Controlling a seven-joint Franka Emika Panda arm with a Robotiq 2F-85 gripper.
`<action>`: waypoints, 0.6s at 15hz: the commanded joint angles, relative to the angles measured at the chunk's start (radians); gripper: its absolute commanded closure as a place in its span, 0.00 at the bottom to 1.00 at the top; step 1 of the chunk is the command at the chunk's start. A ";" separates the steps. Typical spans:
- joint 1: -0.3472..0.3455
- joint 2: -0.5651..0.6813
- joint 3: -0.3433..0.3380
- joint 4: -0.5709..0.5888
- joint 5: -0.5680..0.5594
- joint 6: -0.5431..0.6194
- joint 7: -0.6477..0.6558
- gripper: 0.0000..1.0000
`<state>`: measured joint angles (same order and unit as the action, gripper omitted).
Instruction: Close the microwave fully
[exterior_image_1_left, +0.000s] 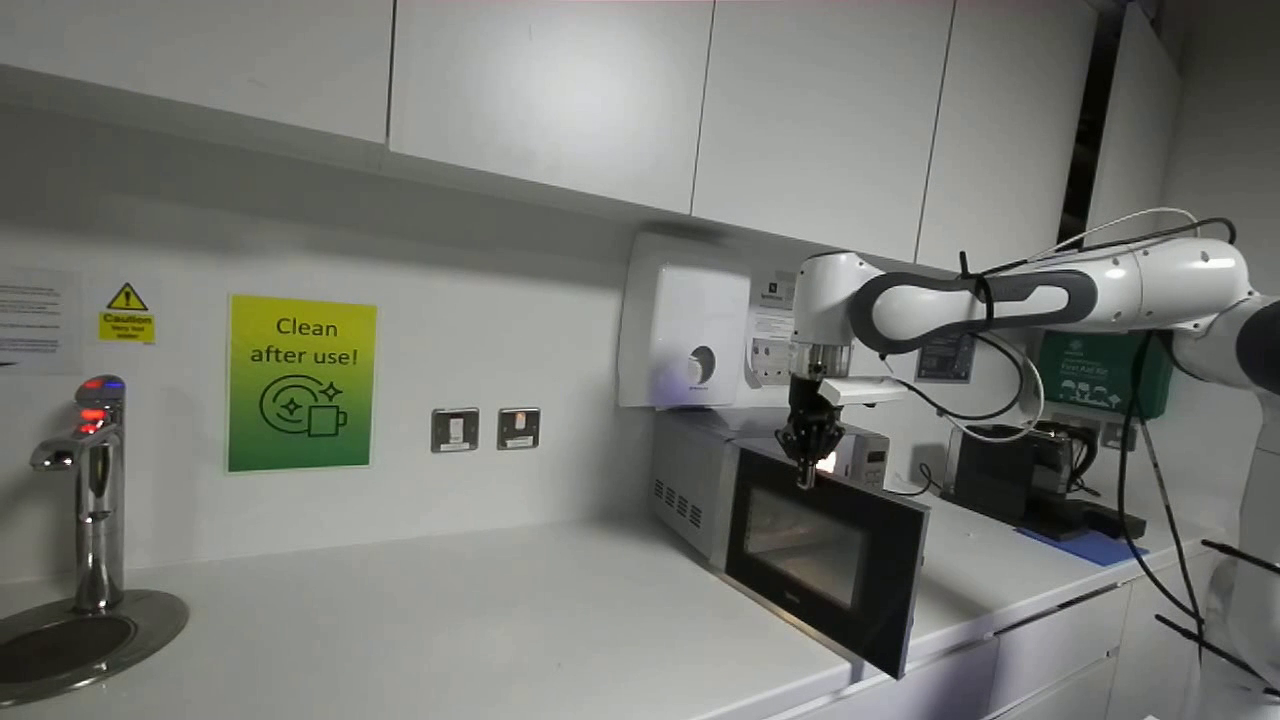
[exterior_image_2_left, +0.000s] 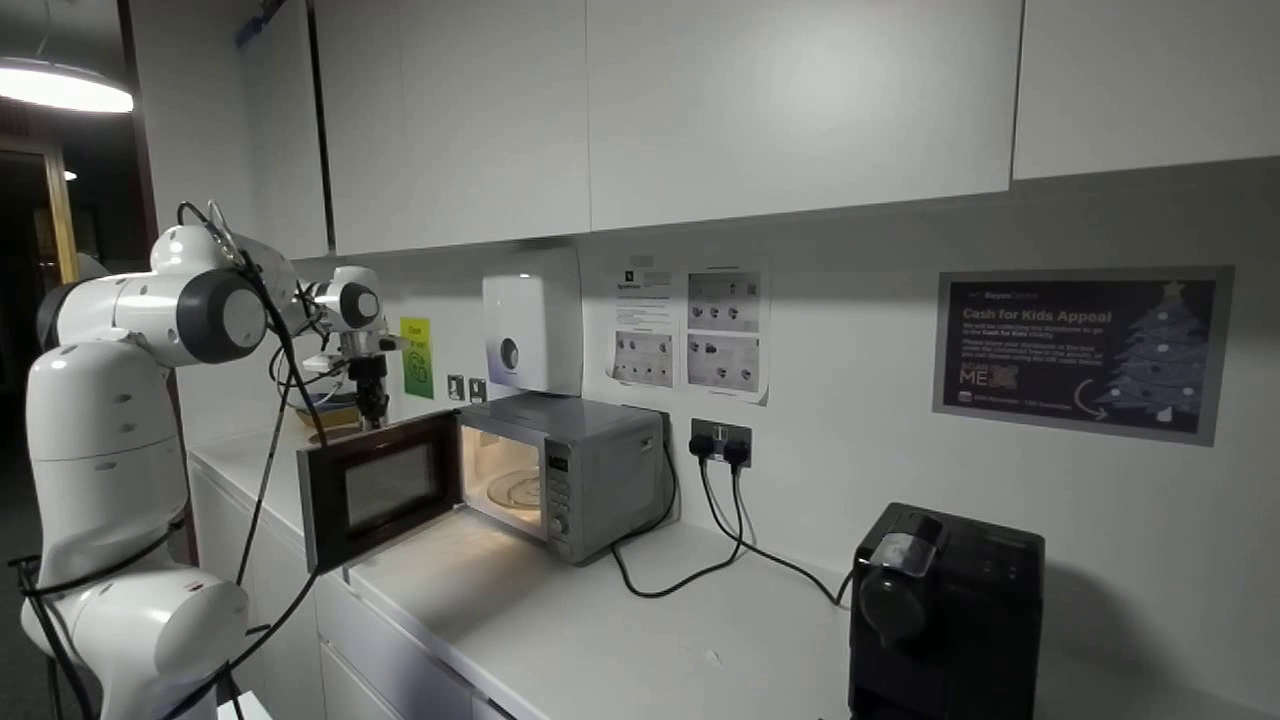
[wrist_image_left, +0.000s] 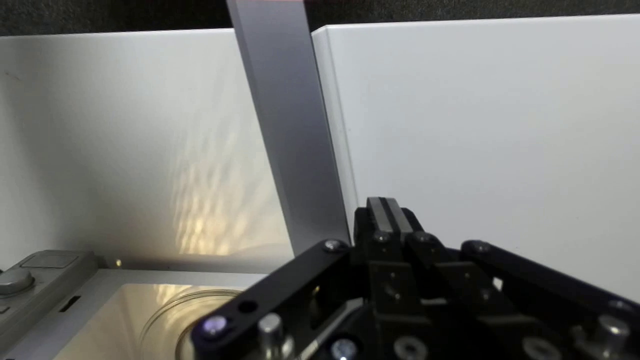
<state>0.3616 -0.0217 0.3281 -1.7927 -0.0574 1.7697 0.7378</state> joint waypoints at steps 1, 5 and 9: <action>-0.019 -0.063 -0.001 -0.056 0.032 -0.009 0.014 1.00; -0.030 -0.083 -0.001 -0.080 0.042 -0.006 0.014 1.00; -0.039 -0.101 0.001 -0.097 0.047 -0.005 0.015 1.00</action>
<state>0.3380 -0.0684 0.3281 -1.8454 -0.0357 1.7697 0.7378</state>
